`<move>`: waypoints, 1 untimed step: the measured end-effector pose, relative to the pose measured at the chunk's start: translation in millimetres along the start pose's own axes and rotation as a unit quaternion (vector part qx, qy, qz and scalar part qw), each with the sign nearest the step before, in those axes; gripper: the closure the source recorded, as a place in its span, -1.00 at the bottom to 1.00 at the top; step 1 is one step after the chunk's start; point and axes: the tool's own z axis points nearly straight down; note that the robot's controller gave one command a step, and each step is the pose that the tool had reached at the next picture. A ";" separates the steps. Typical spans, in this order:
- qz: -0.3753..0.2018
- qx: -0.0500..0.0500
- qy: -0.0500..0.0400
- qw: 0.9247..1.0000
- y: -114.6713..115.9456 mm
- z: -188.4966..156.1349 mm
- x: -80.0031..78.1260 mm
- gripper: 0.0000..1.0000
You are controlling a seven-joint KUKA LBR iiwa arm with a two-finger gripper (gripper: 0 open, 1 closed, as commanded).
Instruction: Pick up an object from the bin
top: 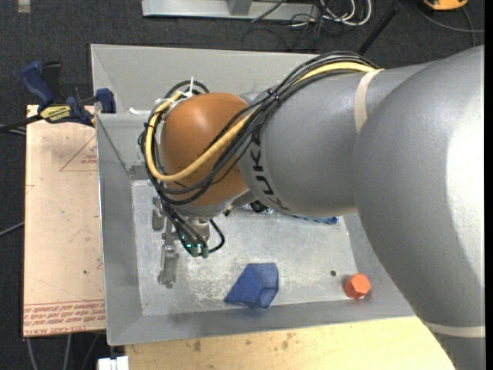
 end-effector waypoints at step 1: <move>-0.209 0.000 -0.002 0.978 0.3 90.1 -19.1 -1.00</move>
Offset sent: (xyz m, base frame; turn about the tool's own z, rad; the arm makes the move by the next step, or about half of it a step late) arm 0.0193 0.0004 -0.0880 -0.4227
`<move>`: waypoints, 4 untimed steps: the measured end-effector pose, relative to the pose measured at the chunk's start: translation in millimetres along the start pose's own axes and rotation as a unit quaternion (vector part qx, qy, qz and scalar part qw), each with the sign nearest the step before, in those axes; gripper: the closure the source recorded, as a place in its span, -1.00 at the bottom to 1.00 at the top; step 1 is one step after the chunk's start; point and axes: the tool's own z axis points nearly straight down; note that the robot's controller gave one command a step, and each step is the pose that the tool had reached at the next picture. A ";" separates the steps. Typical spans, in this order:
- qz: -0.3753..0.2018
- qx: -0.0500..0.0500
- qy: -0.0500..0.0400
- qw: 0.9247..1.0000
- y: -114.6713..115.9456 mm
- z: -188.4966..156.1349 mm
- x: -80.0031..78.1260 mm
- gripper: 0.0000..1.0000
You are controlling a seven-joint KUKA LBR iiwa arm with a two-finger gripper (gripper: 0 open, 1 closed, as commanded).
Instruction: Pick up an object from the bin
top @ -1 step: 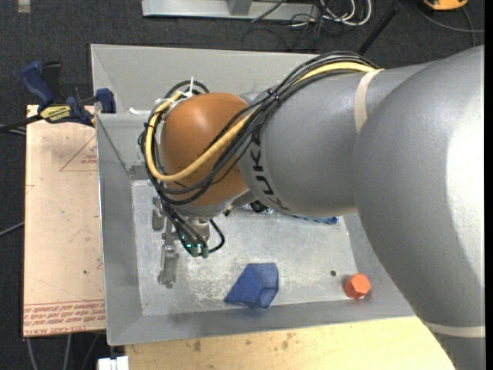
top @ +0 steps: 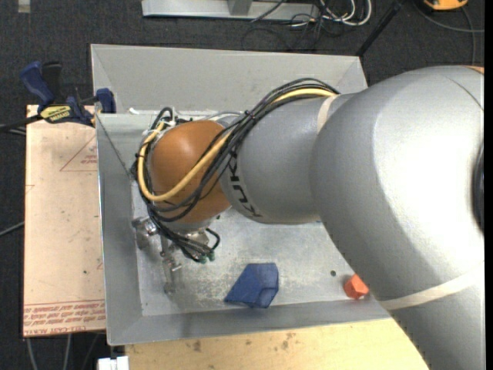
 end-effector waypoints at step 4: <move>0.016 0.000 -0.004 1.000 -227.0 -1.4 -21.3 -1.00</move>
Offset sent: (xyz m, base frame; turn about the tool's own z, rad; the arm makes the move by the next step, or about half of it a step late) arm 0.0589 -0.0760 0.0322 0.1039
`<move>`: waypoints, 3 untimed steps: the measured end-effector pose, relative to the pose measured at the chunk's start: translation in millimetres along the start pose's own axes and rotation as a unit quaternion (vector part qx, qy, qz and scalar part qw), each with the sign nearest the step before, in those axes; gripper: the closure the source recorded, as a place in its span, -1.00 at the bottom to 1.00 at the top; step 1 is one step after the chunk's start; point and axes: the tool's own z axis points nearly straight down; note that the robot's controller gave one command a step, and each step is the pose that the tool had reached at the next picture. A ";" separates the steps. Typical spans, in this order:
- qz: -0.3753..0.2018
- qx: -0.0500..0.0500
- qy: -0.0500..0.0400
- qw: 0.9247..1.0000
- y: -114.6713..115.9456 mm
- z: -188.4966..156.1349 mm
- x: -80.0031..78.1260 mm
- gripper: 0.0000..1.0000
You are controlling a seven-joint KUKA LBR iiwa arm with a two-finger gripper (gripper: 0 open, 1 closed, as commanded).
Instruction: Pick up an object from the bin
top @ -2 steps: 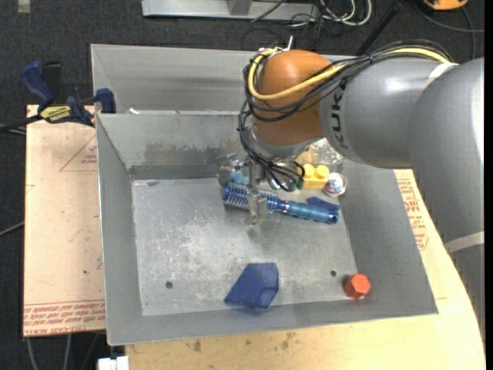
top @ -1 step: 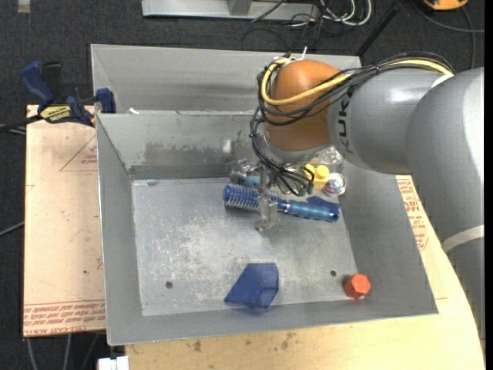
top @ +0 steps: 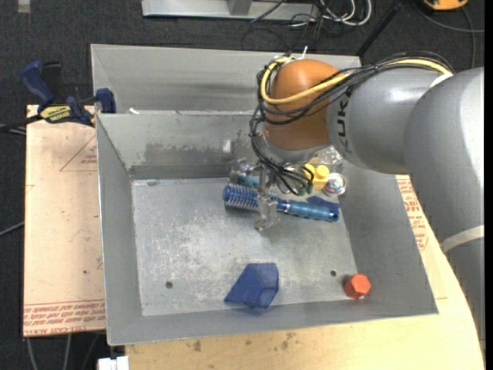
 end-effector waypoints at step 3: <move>0.003 -0.001 0.001 1.000 1.0 -23.6 0.5 1.00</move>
Offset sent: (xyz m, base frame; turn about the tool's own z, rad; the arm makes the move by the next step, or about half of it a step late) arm 0.0000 0.0000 0.0000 0.0000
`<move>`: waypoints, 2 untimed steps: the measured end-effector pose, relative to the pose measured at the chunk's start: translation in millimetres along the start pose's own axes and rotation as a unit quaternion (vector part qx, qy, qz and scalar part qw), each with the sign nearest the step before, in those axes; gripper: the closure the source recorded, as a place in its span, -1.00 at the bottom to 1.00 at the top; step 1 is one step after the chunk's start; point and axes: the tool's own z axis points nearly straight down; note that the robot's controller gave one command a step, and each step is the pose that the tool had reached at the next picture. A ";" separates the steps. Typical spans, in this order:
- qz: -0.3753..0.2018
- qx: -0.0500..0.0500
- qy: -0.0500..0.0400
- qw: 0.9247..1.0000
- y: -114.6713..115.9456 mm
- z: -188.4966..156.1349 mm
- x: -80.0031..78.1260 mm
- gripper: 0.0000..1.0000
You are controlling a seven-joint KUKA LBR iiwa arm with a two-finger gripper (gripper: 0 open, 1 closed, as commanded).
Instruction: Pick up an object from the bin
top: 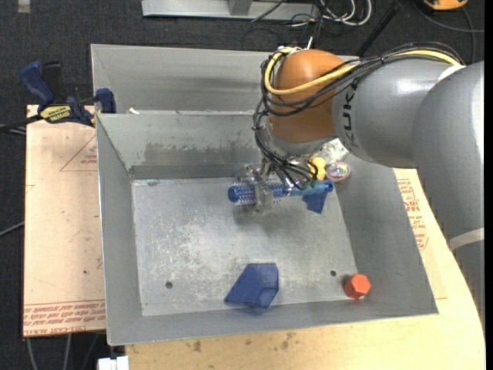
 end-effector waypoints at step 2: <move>0.002 0.001 -0.002 1.000 1.0 -84.5 -2.5 1.00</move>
Offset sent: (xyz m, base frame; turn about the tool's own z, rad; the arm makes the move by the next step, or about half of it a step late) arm -0.0001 0.0000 0.0596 0.0000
